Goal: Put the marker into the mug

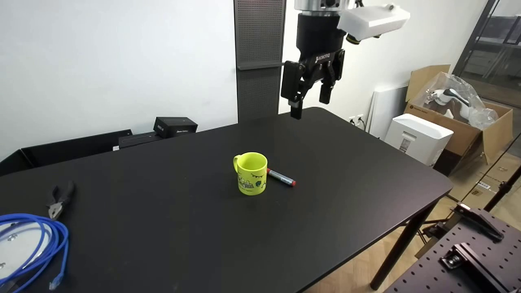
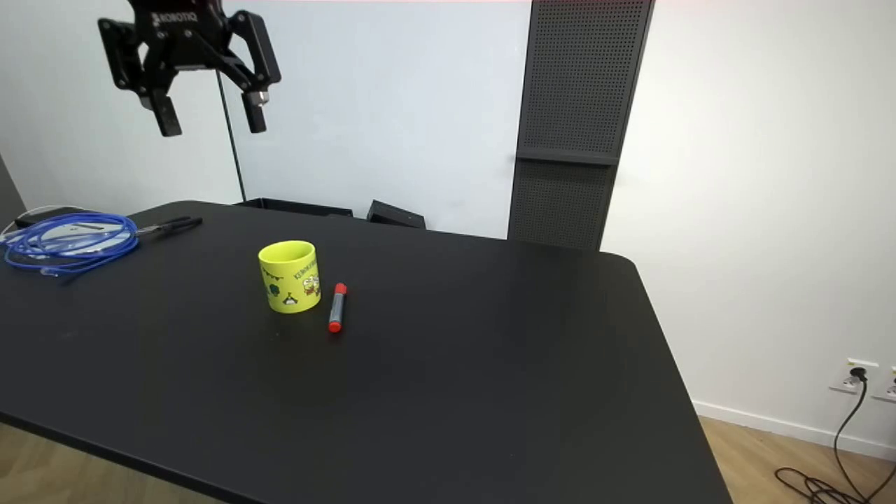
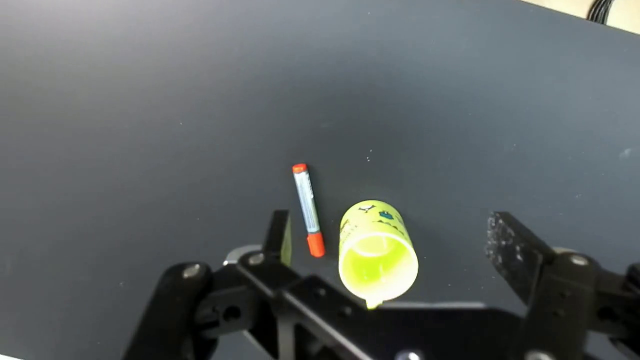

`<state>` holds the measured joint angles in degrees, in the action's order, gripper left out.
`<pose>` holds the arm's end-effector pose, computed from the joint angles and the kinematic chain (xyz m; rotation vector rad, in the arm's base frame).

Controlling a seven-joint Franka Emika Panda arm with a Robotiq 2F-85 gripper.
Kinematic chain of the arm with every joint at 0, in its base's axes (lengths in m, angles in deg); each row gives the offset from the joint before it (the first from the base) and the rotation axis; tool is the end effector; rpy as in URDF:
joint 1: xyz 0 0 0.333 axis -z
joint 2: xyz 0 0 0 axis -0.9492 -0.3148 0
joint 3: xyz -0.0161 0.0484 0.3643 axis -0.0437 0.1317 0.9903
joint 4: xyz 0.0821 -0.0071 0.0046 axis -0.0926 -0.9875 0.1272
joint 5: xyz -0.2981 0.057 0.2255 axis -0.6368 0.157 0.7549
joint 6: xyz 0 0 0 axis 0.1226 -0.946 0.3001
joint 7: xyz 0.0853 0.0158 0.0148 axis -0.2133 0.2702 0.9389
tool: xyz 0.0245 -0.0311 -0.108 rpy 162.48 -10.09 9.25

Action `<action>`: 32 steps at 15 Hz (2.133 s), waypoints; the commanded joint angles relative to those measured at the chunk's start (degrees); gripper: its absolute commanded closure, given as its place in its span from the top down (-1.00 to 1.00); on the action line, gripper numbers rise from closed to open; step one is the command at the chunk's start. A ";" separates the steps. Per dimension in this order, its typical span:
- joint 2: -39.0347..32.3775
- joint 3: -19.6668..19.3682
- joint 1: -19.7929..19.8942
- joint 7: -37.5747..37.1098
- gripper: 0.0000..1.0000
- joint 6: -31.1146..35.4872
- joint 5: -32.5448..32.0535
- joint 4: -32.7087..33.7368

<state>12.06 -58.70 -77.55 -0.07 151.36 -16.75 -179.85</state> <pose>0.3860 0.0964 0.4634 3.0696 0.3311 0.0407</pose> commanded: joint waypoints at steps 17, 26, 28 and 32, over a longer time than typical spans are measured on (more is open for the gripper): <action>-13.00 -4.44 2.45 7.35 1.00 11.16 -20.71 4.45; -17.87 -7.38 2.50 23.47 1.00 20.69 0.81 1.44; -17.33 -6.86 2.63 22.41 1.00 19.85 -0.69 1.15; -17.86 -6.71 2.73 22.45 1.00 19.86 -0.68 1.15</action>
<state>-5.83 -65.77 -75.16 22.40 171.35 -17.44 -178.77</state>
